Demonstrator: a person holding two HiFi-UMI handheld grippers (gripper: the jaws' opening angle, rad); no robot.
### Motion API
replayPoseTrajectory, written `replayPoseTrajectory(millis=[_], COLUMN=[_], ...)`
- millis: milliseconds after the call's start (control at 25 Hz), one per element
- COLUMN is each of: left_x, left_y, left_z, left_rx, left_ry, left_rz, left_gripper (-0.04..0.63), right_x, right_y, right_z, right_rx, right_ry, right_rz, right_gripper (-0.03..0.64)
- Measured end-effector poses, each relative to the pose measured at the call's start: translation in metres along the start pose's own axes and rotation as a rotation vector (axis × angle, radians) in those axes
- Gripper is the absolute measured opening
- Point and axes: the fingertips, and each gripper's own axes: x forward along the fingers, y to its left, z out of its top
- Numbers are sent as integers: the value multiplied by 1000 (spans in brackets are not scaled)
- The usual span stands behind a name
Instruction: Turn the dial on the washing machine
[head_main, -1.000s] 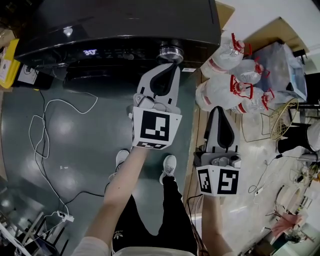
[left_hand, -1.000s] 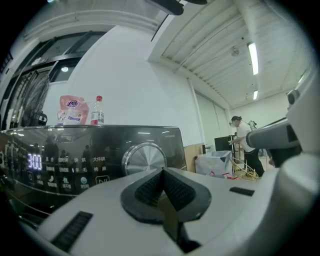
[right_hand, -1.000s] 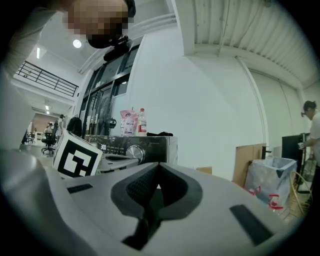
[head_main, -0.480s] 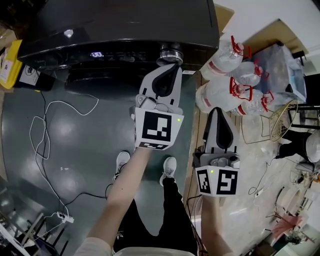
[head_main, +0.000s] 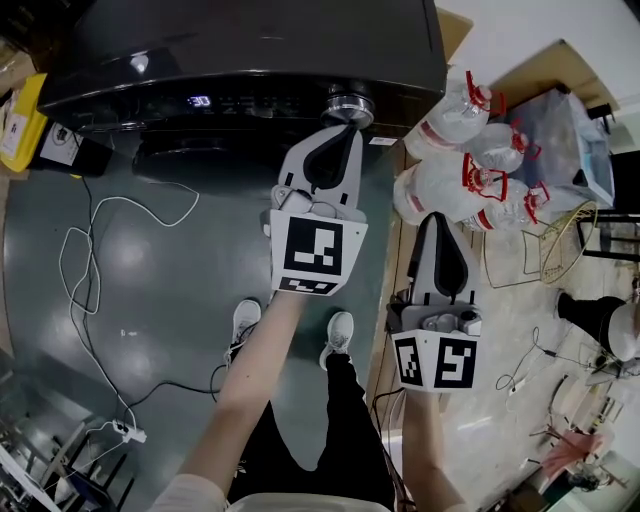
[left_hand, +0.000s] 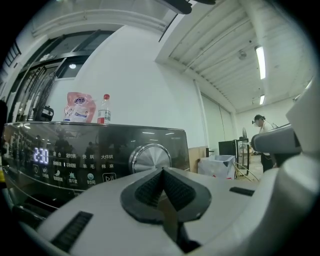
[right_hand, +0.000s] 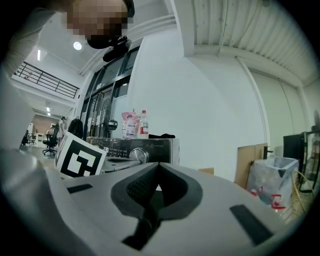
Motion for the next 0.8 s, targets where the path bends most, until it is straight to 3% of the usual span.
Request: replayPoseTrajectory(millis=[800], left_x=[-3], left_y=[4], left_z=[6], left_rx=[2], left_ry=[-11], left_rz=[-2], left_gripper=[-2], right_x=[-4], right_y=[10], right_z=[-1], right_rx=[-1], right_ry=[-2], right_rz=[14], right_gripper=[3])
